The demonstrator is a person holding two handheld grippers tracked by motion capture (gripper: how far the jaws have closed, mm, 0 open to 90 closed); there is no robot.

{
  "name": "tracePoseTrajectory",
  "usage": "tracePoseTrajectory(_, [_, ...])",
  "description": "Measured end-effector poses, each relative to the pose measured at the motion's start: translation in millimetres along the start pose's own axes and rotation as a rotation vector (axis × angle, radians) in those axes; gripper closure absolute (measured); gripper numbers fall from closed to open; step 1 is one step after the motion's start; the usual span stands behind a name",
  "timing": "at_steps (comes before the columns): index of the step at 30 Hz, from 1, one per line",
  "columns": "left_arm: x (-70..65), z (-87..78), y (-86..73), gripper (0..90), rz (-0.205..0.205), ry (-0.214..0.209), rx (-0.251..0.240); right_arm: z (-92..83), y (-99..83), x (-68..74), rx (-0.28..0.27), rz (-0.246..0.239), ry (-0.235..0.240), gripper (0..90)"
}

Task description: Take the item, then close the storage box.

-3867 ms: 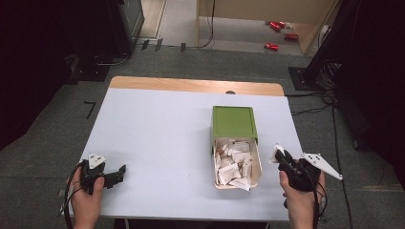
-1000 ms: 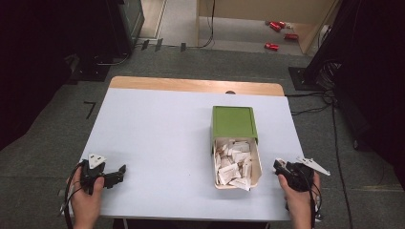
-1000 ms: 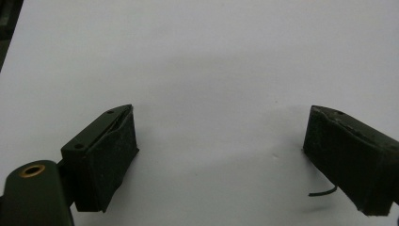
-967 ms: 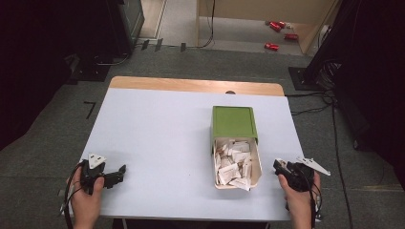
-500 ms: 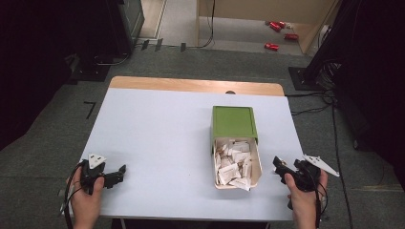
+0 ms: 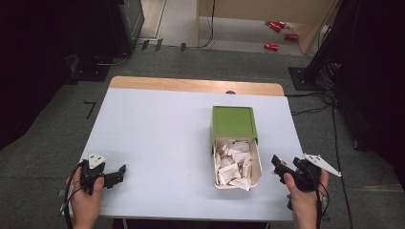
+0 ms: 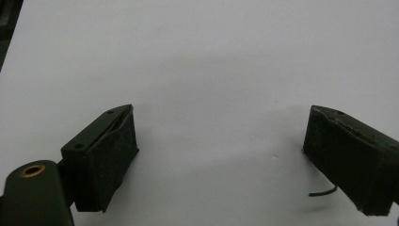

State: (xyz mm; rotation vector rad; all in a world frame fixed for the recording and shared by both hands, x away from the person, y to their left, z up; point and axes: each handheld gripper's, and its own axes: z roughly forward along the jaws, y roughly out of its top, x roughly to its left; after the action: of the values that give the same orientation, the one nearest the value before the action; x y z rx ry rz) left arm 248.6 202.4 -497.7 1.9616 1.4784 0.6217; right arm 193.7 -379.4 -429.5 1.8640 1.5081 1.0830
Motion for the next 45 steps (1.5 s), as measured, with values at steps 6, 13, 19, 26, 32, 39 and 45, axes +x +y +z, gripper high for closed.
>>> tracePoseTrajectory(6, [-0.1,0.0,0.0,10.8,-0.001,0.000,0.000,-6.6,4.0,5.0,-0.015,-0.004,0.003,18.9])
tracePoseTrajectory(13, [-0.1,0.0,0.0,10.7,-0.001,0.000,0.000,-11.9,7.1,9.6,-0.017,0.000,0.005,19.9])
tracePoseTrajectory(19, [-0.1,0.1,0.1,10.7,-0.001,0.000,0.000,-16.3,8.9,20.5,-0.026,-0.018,0.017,20.5])
tracePoseTrajectory(26, [-0.1,0.0,0.0,10.7,0.000,0.000,0.000,-19.5,9.2,31.6,-0.028,-0.031,0.039,20.7])
tracePoseTrajectory(32, [-0.1,0.1,0.0,10.7,-0.001,0.000,0.000,-18.8,7.3,40.4,-0.027,-0.052,0.048,21.5])
tracePoseTrajectory(39, [-0.1,0.1,0.0,10.7,-0.001,0.000,0.000,-15.7,3.9,47.6,-0.011,-0.059,0.066,22.9])
tracePoseTrajectory(45, [-0.1,0.0,0.0,10.7,0.000,0.000,0.000,-10.8,-0.6,53.6,0.004,-0.072,0.096,25.6])
